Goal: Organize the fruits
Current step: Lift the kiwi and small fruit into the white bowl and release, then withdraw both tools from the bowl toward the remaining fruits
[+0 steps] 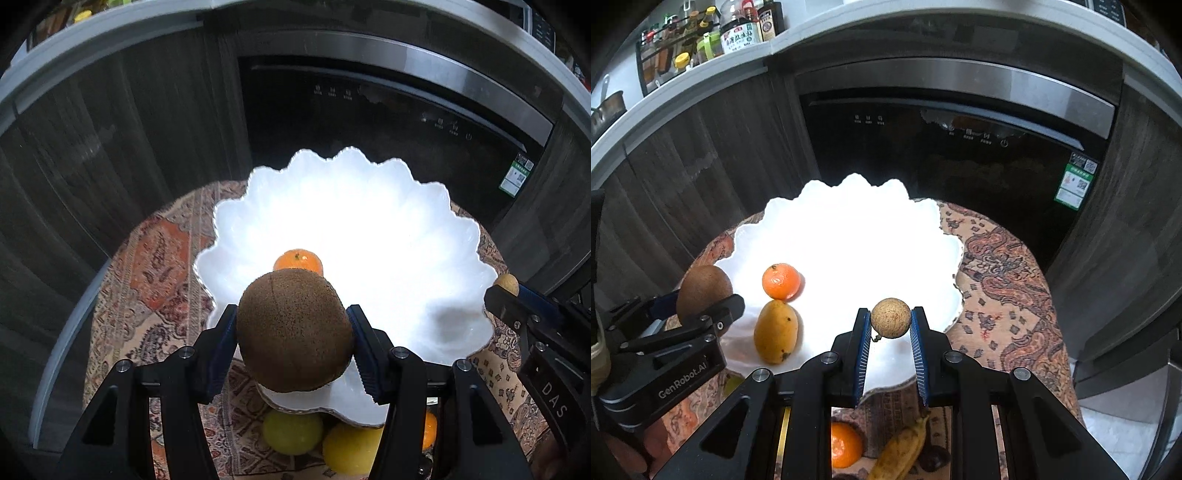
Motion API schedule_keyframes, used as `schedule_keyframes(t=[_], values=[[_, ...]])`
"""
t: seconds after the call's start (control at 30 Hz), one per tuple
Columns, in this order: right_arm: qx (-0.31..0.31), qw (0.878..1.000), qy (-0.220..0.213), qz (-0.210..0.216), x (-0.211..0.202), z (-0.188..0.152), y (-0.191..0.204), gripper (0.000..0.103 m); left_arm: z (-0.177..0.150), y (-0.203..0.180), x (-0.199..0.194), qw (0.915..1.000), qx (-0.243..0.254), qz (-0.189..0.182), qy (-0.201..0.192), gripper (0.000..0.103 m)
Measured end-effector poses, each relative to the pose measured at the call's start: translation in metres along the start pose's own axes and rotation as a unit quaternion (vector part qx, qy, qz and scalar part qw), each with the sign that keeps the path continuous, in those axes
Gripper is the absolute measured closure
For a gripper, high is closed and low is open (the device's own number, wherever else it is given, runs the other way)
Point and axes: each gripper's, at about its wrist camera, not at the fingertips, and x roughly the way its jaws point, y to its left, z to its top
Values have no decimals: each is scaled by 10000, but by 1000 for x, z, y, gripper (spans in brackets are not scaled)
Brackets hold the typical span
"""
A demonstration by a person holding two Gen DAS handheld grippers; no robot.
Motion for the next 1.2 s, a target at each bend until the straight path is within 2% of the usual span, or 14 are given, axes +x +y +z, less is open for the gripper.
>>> schedule_keyframes(t=[0.07, 0.1, 0.13, 0.17, 0.2, 0.23, 0.43, 1.2], values=[[6, 10000, 14, -20, 1, 0, 0, 80, -1, 0, 3, 10000, -9, -18, 56, 45], [-6, 10000, -1, -43, 1, 0, 0, 78, -2, -1, 0, 10000, 18, 20, -30, 40], [-19, 10000, -9, -54, 0, 0, 1, 74, -2, -1, -2, 9999, 36, 69, -99, 35], [-3, 10000, -22, -81, -1, 0, 0, 69, -1, -1, -6, 9998, 28, 112, -174, 22], [32, 9999, -46, -128, -2, 0, -1, 56, -1, 0, -9, 9996, 2, 126, -236, 16], [75, 9998, -89, -184, -4, 0, -2, 45, 0, 2, -14, 9994, -33, 125, -312, 15], [177, 9985, -223, -460, -18, 2, -5, 25, 0, 8, -33, 9984, -55, 273, -492, 1], [210, 9964, -527, -630, -86, -20, -3, 23, -31, 6, -99, 9963, 18, 355, -779, 0]])
